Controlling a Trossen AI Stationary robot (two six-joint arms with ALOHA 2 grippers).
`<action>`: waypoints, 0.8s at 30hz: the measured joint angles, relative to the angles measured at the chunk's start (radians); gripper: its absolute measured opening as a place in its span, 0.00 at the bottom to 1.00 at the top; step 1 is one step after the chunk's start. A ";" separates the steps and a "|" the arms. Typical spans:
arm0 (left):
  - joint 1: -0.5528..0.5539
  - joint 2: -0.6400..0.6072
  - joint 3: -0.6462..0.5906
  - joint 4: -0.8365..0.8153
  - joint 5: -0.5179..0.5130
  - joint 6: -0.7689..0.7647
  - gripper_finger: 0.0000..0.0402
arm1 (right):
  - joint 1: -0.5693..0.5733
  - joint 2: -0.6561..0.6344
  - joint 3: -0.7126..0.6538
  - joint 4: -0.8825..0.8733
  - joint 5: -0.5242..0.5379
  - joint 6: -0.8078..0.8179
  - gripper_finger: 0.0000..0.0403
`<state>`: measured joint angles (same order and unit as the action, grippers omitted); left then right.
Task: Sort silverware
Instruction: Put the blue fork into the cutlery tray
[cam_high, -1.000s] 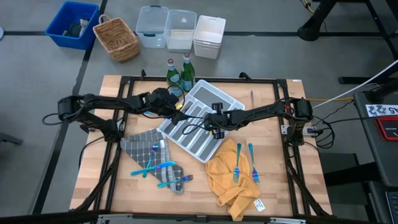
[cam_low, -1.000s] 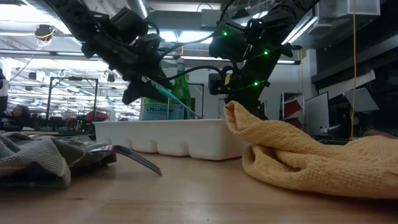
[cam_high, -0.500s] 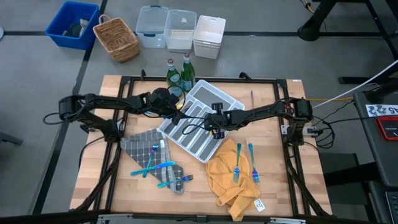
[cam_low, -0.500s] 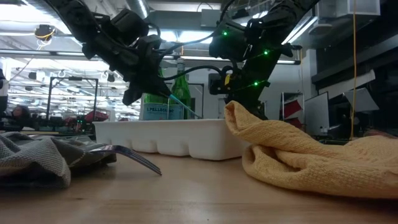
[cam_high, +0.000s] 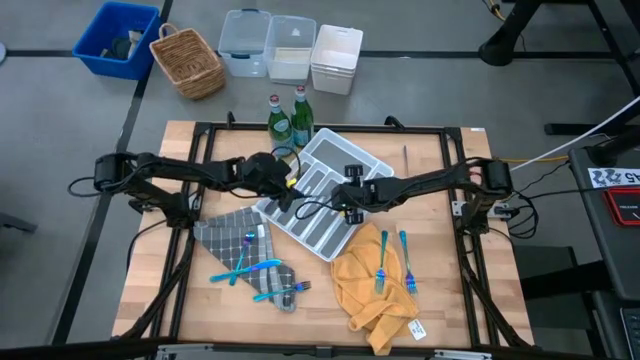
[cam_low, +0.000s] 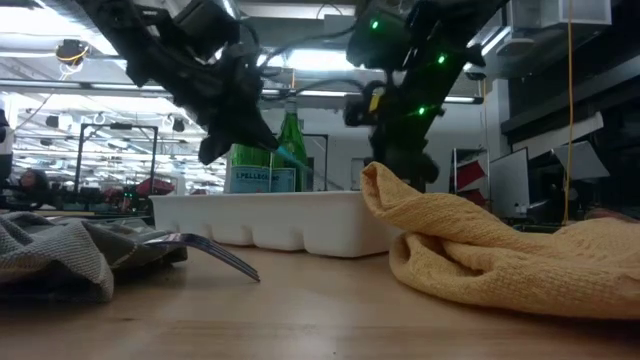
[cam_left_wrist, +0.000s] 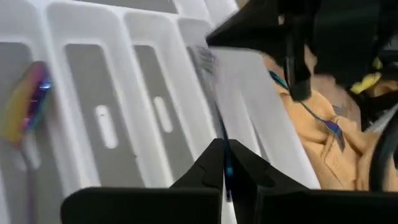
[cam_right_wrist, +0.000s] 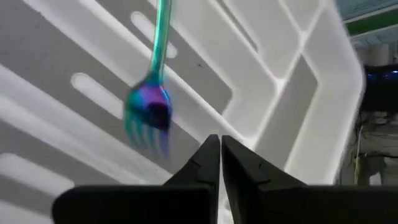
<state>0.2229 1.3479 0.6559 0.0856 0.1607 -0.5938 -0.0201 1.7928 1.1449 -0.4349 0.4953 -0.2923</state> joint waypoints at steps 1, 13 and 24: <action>-0.018 0.000 0.000 0.015 -0.020 0.000 0.00 | 0.003 -0.014 0.000 -0.014 0.004 0.010 0.05; -0.259 0.004 0.000 0.085 -0.471 0.073 0.00 | 0.007 -0.122 0.001 -0.083 0.002 0.226 0.05; -0.358 0.112 0.000 0.124 -0.624 0.120 0.00 | 0.007 -0.189 0.002 -0.086 -0.084 0.354 0.05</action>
<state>-0.1346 1.4599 0.6559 0.2098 -0.4630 -0.4736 -0.0132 1.6035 1.1469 -0.5205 0.4113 0.0617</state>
